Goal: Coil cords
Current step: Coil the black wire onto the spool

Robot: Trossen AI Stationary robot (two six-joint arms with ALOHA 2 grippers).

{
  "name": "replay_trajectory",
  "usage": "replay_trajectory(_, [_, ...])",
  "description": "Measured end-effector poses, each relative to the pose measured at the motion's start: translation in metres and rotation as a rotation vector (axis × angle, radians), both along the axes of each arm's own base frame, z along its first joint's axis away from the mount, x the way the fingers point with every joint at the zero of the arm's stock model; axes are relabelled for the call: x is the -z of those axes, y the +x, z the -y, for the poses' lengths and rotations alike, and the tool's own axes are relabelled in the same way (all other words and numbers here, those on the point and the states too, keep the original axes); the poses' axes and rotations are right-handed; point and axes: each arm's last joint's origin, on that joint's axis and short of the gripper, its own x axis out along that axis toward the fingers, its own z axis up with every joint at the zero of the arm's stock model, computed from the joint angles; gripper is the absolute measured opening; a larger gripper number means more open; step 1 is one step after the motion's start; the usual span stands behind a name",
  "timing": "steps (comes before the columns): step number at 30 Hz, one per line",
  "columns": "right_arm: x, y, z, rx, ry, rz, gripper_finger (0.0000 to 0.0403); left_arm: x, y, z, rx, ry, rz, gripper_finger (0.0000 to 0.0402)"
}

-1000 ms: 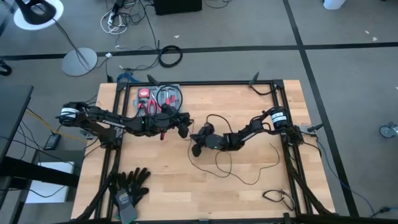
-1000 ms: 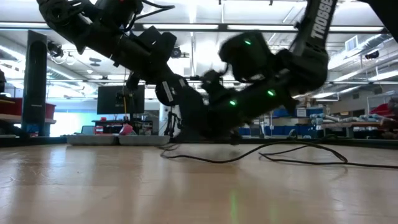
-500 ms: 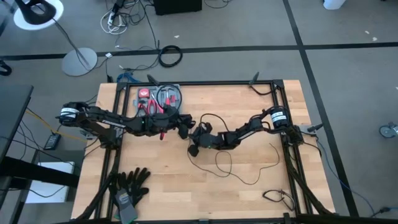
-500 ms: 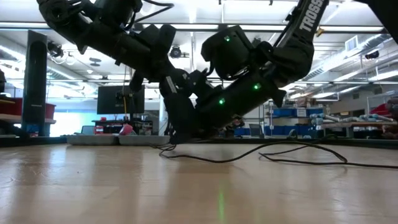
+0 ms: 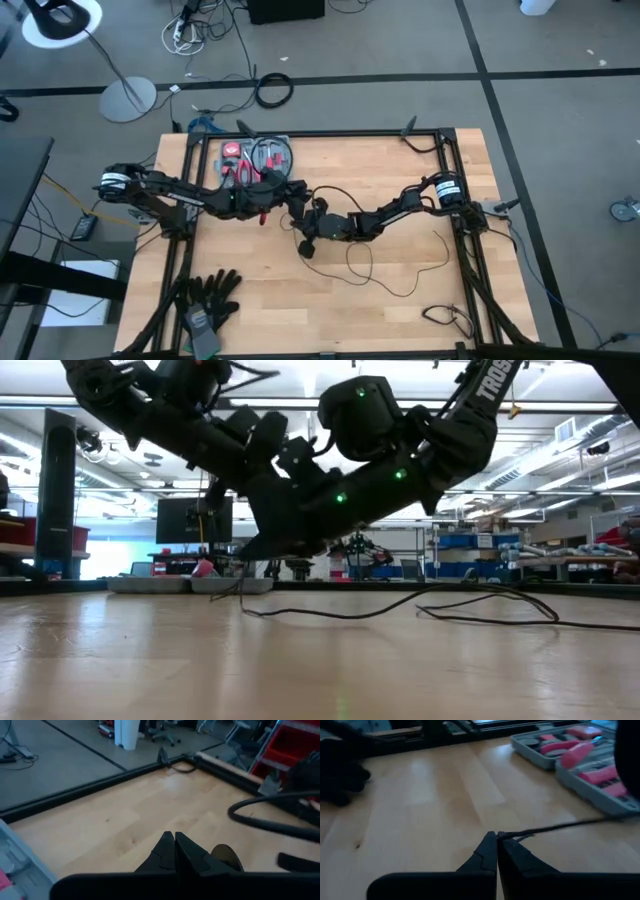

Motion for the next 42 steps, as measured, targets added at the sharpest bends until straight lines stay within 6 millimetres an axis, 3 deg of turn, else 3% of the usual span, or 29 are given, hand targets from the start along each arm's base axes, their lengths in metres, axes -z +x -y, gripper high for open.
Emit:
replay_trajectory(10, [-0.017, -0.004, 0.002, -0.092, -0.005, -0.038, 0.0000, 0.015, 0.005, 0.002, 0.064, -0.037, -0.079, 0.0000])
replay_trajectory(20, [-0.042, -0.017, 0.007, 0.027, -0.024, -0.030, 0.0000, 0.020, 0.003, 0.006, 0.088, -0.005, -0.140, 0.0000])
replay_trajectory(24, [-0.056, -0.024, 0.005, -0.030, -0.058, -0.020, 0.0000, 0.020, 0.004, 0.007, 0.140, -0.025, -0.131, 0.0000])
replay_trajectory(32, [-0.072, -0.035, 0.026, -0.194, 0.030, 0.004, 0.0000, 0.019, 0.006, 0.010, 0.247, -0.048, -0.121, 0.0000])
replay_trajectory(42, [-0.072, -0.035, 0.034, -0.260, 0.103, 0.005, 0.0002, 0.016, 0.007, 0.010, 0.276, -0.022, -0.101, 0.0000])
